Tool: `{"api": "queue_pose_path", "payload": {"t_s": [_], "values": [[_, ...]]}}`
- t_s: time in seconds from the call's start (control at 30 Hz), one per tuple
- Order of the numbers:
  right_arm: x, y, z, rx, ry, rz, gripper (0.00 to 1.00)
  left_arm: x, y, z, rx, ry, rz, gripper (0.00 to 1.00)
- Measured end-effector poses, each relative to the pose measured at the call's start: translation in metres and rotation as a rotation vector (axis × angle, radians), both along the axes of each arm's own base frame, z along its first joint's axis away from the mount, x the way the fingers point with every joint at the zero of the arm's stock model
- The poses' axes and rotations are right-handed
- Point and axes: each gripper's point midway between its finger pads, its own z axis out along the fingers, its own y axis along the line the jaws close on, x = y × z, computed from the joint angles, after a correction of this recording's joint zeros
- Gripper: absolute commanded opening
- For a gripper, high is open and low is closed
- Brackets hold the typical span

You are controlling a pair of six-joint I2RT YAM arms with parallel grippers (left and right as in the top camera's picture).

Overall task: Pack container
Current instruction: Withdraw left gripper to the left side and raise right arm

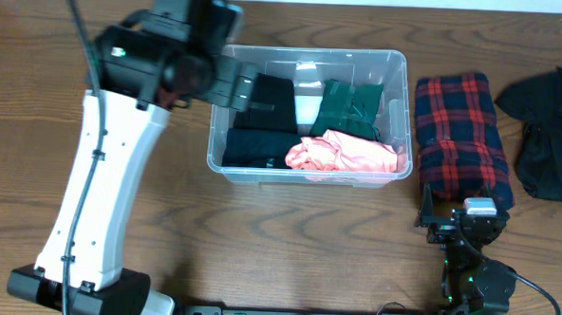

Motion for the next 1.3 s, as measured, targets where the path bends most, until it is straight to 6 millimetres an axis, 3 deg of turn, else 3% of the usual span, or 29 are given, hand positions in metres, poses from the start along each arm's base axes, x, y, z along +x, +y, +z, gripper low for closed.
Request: {"api": "queue_pose_path", "payload": {"t_s": [0.23, 0.37, 0.57, 0.77, 0.9, 0.97, 1.1, 1.3], "values": [[0.001, 0.002, 0.012, -0.002, -0.049, 0.009, 0.99, 0.003, 0.063, -0.006, -0.014, 0.054, 0.171, 0.98], [0.000, 0.004, 0.005, 0.001, -0.019, 0.021, 0.99, 0.005, 0.100, -0.006, -0.068, 0.061, 0.282, 0.98], [0.000, 0.019, 0.002, 0.029, -0.006, 0.107, 0.99, 0.001, 0.137, -0.012, -0.117, 0.084, 0.387, 0.98], [0.001, 0.034, -0.003, 0.094, 0.072, 0.190, 0.99, -0.003, 0.139, -0.024, -0.135, 0.123, 0.397, 0.98], [0.009, 0.041, 0.028, 0.124, 0.124, 0.231, 0.99, -0.002, 0.139, -0.025, -0.138, 0.123, 0.395, 0.98], [0.018, 0.044, 0.050, 0.131, 0.148, 0.251, 0.99, -0.002, 0.139, -0.025, -0.139, 0.123, 0.395, 0.98], [0.045, 0.051, 0.073, 0.135, 0.266, 0.304, 0.99, -0.002, 0.138, -0.025, -0.141, 0.124, 0.394, 0.98], [0.086, 0.062, 0.057, 0.166, 0.601, 0.395, 0.99, -0.002, 0.138, -0.026, -0.141, 0.126, 0.394, 0.98]]}}
